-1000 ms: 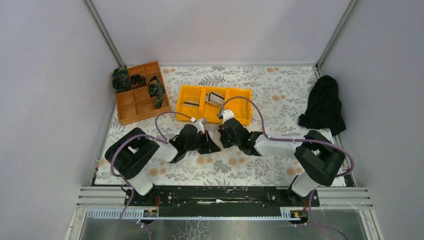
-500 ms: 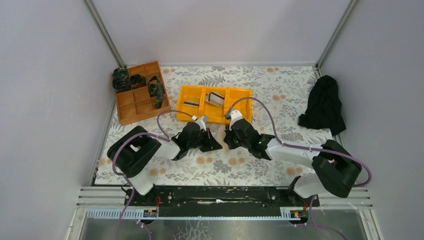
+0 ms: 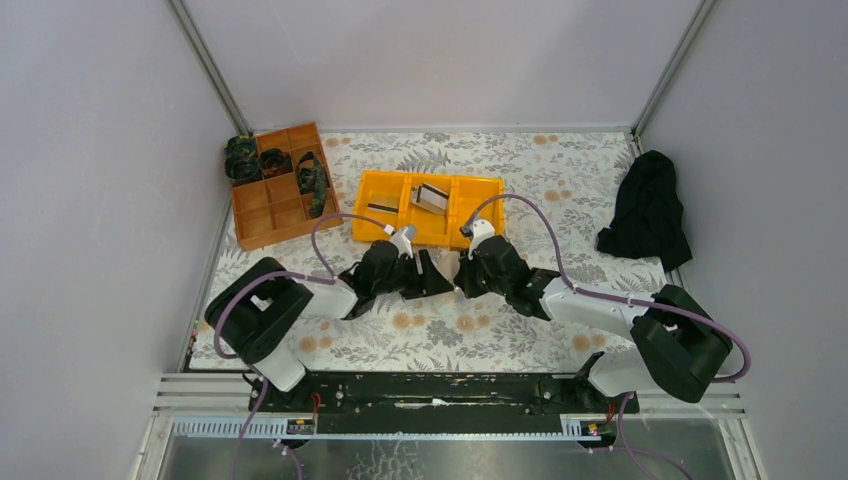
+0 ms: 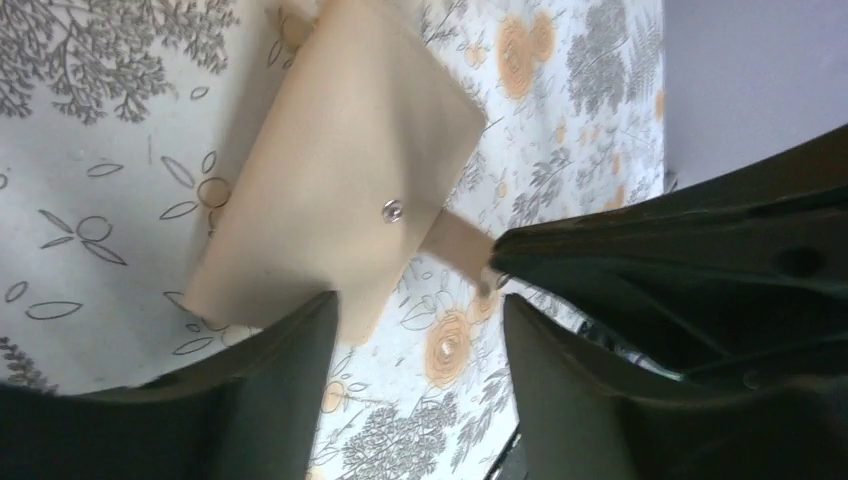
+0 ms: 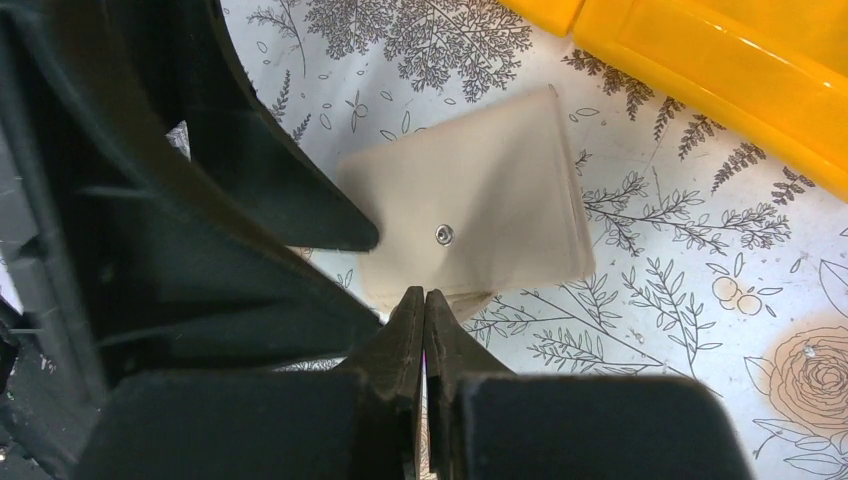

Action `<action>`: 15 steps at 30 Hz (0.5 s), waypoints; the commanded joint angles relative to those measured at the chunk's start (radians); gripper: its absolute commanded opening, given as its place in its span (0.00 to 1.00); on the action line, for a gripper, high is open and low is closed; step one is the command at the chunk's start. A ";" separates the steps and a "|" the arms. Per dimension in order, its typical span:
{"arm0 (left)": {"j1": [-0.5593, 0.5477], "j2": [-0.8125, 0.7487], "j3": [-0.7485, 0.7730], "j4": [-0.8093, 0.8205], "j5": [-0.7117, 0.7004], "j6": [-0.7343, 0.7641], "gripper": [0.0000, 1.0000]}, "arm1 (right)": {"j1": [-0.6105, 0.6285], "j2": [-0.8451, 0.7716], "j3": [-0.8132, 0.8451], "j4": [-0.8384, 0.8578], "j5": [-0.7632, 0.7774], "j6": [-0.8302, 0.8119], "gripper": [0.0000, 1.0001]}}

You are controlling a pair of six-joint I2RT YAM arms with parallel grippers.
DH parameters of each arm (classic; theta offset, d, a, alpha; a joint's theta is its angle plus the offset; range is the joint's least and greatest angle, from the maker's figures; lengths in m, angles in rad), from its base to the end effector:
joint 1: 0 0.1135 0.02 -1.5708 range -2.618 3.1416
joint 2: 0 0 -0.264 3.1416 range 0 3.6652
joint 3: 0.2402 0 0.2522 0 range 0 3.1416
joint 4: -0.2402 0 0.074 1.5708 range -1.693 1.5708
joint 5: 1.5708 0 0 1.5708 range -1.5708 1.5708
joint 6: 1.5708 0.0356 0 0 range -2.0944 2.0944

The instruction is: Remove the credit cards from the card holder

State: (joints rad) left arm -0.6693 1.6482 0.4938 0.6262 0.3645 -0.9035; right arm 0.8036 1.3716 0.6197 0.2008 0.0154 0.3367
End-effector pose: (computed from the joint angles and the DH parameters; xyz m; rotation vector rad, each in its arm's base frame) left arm 0.2172 -0.1880 0.1229 -0.0274 2.3534 -1.2561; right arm 0.1955 0.2019 0.1914 -0.4982 2.1359 0.6477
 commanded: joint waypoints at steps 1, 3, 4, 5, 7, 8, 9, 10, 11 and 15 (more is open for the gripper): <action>0.005 -0.055 0.002 -0.173 -0.092 0.114 0.79 | 0.002 -0.042 0.007 0.028 -0.010 0.009 0.00; 0.005 -0.096 0.004 -0.196 -0.110 0.126 0.86 | 0.003 -0.058 0.016 0.026 -0.018 0.008 0.00; 0.006 -0.114 0.002 -0.207 -0.118 0.132 0.90 | 0.002 -0.067 0.027 0.018 -0.017 0.004 0.00; 0.005 -0.131 0.002 -0.210 -0.127 0.137 0.92 | 0.002 -0.072 0.040 0.004 -0.016 0.000 0.00; 0.005 -0.167 -0.004 -0.219 -0.147 0.146 0.96 | 0.001 -0.086 0.070 -0.030 -0.012 -0.012 0.00; 0.005 -0.184 -0.009 -0.226 -0.155 0.151 0.98 | 0.003 -0.098 0.080 -0.037 -0.011 -0.018 0.00; 0.005 -0.202 -0.014 -0.230 -0.165 0.156 0.99 | 0.002 -0.107 0.090 -0.043 -0.010 -0.022 0.00; 0.005 -0.219 -0.018 -0.236 -0.174 0.162 1.00 | 0.002 -0.118 0.101 -0.054 -0.010 -0.026 0.00; 0.005 -0.237 -0.024 -0.242 -0.184 0.170 1.00 | 0.002 -0.129 0.111 -0.063 -0.011 -0.030 0.00; 0.005 -0.306 -0.027 -0.283 -0.212 0.206 1.00 | 0.002 -0.170 0.146 -0.106 -0.005 -0.042 0.00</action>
State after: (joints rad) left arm -0.6712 1.4033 0.4725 0.3950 0.2108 -0.7635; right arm 0.8040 1.2648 0.6933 0.1211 0.0086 0.3225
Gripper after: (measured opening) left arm 0.997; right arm 0.014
